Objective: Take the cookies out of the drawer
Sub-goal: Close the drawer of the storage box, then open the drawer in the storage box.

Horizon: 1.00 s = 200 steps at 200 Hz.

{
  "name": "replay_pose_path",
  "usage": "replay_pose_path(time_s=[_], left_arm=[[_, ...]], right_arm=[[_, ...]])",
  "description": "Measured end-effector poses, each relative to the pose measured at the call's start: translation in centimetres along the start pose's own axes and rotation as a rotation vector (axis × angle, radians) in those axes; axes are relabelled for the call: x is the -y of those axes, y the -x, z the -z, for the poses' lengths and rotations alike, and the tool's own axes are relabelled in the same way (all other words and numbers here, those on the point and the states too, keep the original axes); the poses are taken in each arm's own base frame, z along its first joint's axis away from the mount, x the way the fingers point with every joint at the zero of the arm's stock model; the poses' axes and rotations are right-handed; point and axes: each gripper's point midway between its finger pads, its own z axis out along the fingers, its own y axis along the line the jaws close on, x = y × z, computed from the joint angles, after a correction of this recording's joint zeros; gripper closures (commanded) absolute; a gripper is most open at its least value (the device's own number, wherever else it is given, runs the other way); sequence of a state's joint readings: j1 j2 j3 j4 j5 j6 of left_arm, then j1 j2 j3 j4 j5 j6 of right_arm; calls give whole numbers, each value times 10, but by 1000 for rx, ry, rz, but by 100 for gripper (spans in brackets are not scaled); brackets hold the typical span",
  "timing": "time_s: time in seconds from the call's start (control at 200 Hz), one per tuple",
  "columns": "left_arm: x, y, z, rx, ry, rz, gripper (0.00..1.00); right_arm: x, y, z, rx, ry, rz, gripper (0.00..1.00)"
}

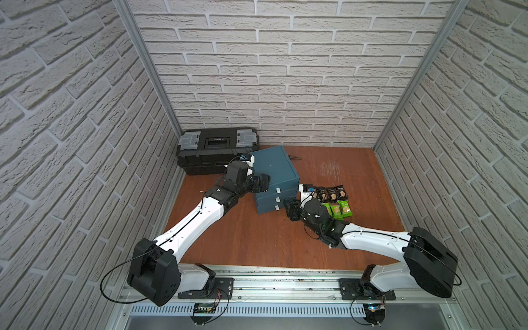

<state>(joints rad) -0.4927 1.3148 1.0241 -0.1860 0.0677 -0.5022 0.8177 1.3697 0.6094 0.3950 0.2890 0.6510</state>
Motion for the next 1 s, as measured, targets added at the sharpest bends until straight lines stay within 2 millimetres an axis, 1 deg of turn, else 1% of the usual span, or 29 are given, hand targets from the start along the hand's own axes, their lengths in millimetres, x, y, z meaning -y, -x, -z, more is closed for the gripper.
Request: replay_pose_path(time_s=[0.065,0.13,0.255,0.31,0.345,0.445,0.59,0.8,1.0], left_arm=[[0,0,0,0,0,0,1],[0,0,0,0,0,0,2],[0,0,0,0,0,0,2],[0,0,0,0,0,0,1],[0,0,0,0,0,0,1],[0,0,0,0,0,0,1],[0,0,0,0,0,0,2],[0,0,0,0,0,0,1],[0,0,0,0,2,0,2]], right_arm=[[8,-14,0,-39,-4,-4,39],[17,-36,-2,-99,2,-17,38],[32,-78,-17,-226,14,-62,38],[34,-90,-24,-256,24,-82,38],[35,-94,-28,-264,32,-98,38],[33,-95,-37,-254,67,-144,39],[30,-86,-50,-217,108,-187,40],[18,-73,-74,-172,162,-227,42],[24,-86,-84,-183,156,-255,47]])
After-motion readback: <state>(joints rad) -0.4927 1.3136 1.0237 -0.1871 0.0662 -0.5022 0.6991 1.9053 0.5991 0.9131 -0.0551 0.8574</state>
